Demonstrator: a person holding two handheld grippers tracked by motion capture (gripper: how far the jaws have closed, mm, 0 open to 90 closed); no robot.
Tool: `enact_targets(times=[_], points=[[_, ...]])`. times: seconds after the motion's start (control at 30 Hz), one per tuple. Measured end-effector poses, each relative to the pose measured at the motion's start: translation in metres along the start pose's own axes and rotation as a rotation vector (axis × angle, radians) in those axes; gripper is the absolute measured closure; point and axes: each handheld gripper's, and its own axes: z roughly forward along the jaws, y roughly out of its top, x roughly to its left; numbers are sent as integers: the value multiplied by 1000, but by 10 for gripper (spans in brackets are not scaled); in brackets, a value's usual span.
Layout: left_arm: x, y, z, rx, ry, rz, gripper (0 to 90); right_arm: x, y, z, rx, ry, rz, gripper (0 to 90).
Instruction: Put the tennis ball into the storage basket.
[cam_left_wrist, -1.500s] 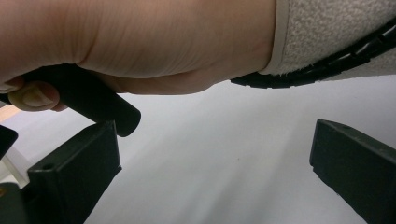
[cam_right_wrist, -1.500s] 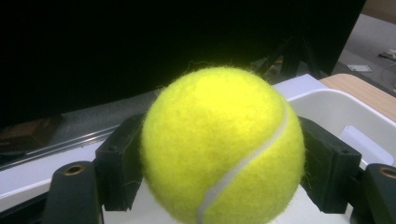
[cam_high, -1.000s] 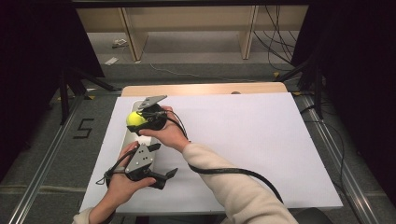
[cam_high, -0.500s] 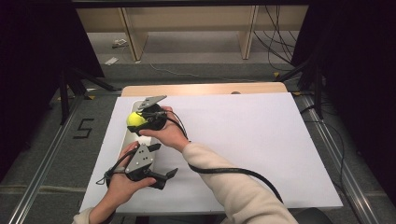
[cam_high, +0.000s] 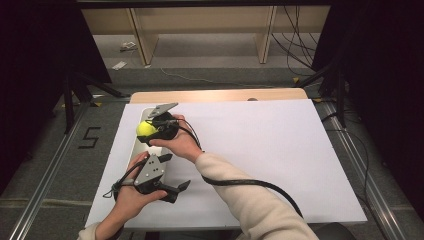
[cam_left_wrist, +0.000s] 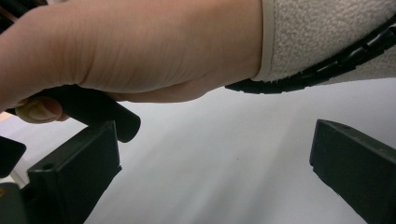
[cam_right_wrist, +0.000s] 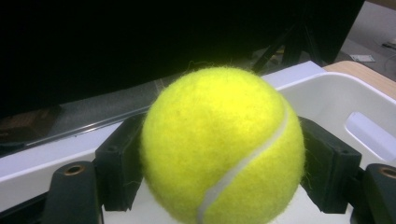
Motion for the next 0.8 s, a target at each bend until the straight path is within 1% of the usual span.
enact_targets(times=[0.1, 0.53, 0.8], points=[[0, 0, 0, 0, -1, 0, 10, 0, -1, 1, 11, 1, 0, 261], [0, 0, 0, -1, -1, 0, 10, 0, -4, 5, 19, 1, -1, 261], [0, 0, 0, 1, -1, 0, 10, -1, -7, 8, 34, 1, 5, 260]])
